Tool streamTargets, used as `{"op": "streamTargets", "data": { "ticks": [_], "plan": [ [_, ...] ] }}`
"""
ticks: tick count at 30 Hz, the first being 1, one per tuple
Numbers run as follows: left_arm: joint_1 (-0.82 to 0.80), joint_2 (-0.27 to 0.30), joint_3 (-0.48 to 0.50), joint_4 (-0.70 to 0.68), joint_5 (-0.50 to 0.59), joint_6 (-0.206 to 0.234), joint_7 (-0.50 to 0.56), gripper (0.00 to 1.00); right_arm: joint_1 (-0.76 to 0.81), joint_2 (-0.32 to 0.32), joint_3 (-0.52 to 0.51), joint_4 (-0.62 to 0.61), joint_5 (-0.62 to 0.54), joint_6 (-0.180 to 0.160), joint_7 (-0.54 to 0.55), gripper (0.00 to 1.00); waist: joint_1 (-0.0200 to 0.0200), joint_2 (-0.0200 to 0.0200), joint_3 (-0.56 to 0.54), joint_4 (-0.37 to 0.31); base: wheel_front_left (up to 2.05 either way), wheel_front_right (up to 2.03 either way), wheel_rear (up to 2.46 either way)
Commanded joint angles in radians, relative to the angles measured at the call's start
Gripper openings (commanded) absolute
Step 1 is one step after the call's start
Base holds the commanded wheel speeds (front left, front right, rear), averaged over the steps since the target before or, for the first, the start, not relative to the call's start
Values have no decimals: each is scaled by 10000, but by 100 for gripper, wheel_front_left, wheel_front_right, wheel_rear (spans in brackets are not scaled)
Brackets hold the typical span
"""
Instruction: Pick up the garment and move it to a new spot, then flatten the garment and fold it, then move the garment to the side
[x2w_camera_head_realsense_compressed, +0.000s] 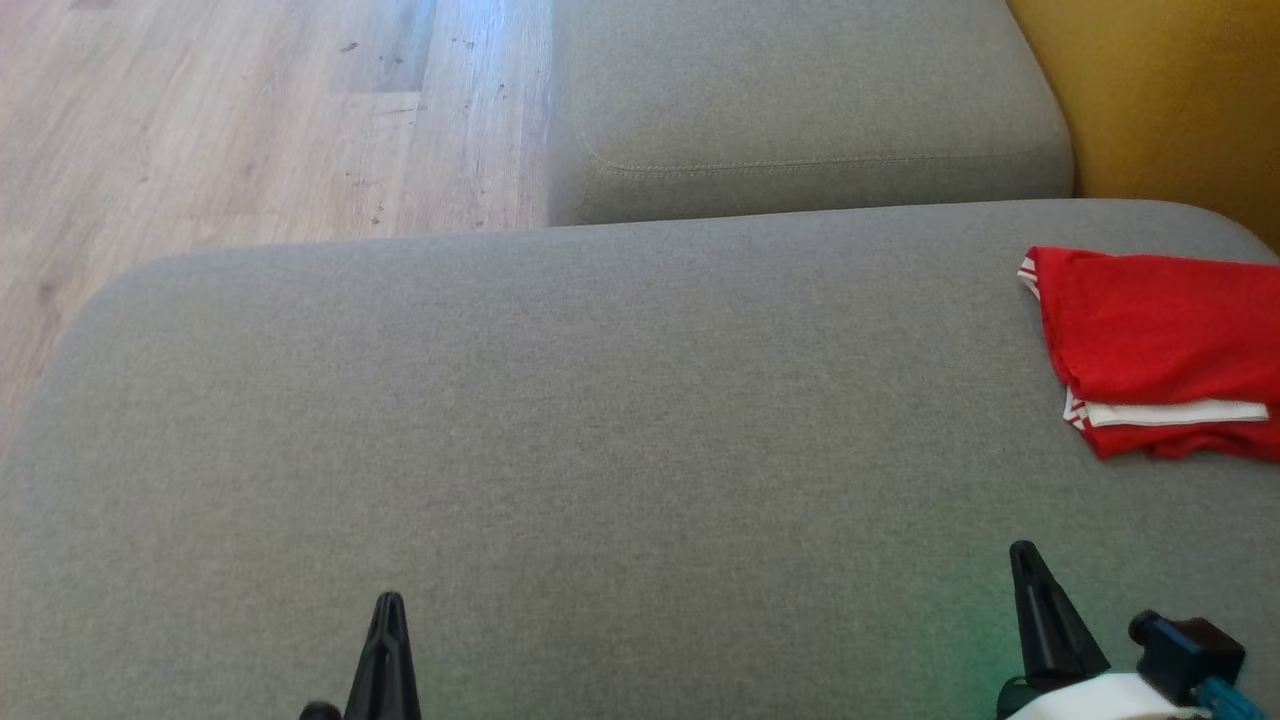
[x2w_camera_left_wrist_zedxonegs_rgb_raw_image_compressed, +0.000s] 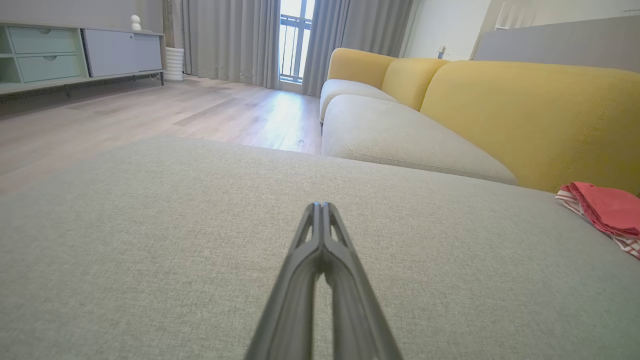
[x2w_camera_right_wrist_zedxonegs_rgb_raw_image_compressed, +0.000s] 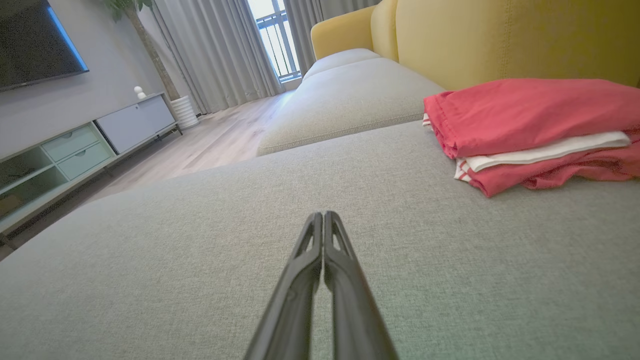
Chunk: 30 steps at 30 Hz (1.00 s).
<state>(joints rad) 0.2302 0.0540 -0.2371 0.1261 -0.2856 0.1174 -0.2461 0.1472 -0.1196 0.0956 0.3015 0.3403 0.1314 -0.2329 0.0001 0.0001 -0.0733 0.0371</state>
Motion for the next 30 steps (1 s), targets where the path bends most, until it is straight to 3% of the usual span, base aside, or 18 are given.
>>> {"op": "streamTargets", "data": {
  "ticks": [1, 30],
  "plan": [
    [-373, 43, 115, -282, -260, -67, 53, 0, -440, -22, -75, -331, 260, 0, 62, 0, -1, -1, 8, -2, 0, 0, 0],
    [-1149, 207, 701, 158, -3685, -690, 734, 0, -962, 89, -488, -385, 3411, -2, 834, 0, -1, -1, 194, -93, 0, 0, 0]
  ]
}}
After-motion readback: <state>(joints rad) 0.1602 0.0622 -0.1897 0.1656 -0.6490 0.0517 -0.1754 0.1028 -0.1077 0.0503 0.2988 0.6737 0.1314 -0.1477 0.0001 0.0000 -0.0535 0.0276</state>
